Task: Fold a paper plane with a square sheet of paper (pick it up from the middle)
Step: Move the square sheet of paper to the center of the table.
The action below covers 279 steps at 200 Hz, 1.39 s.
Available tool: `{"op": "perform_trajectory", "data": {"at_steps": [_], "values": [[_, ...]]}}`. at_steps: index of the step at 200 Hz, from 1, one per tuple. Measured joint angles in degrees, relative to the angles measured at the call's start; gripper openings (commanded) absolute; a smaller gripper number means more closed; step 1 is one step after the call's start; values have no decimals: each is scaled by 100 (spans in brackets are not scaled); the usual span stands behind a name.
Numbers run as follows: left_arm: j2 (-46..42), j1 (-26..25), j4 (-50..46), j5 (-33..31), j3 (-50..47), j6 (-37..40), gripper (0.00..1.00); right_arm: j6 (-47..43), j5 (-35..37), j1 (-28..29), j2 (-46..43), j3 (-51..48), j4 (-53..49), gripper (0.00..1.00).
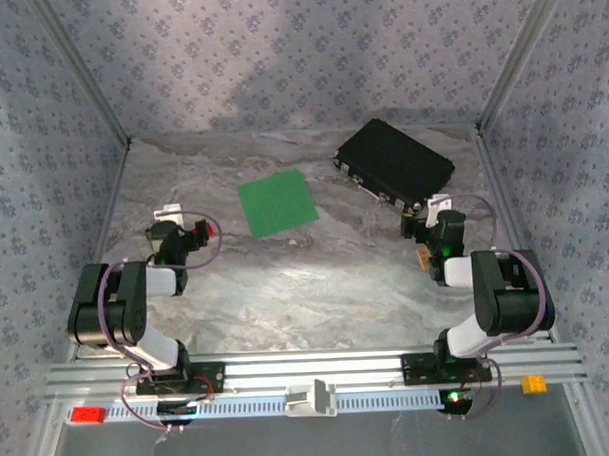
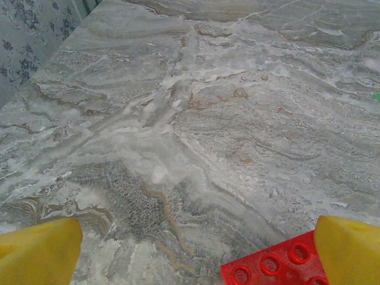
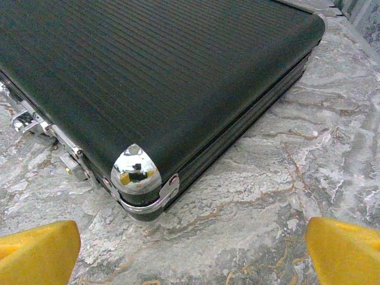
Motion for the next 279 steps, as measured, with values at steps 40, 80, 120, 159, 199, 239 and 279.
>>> {"op": "perform_trajectory", "data": {"at_steps": [40,80,120,159,199,239,279], "values": [[0,0,0,0,0,2,100,0,0,0,0,15,0,99],[0,0,0,0,0,0,100,2,-50,-37,0,20,0,99],[0,0,0,0,0,0,100,0,-87,-44,0,20,0,99],[0,0,2,2,0,2,100,0,-101,-44,0,20,0,99],[-2,-2,63,151,-2,4,100,-4,-149,-37,0,20,4,99],[-389,0,-46,140,-122,2,100,-17,-146,57,-37,-31,125,99],[-1384,-2,-839,105,-9,-166,100,9,-81,94,-686,66,-544,99]]}}
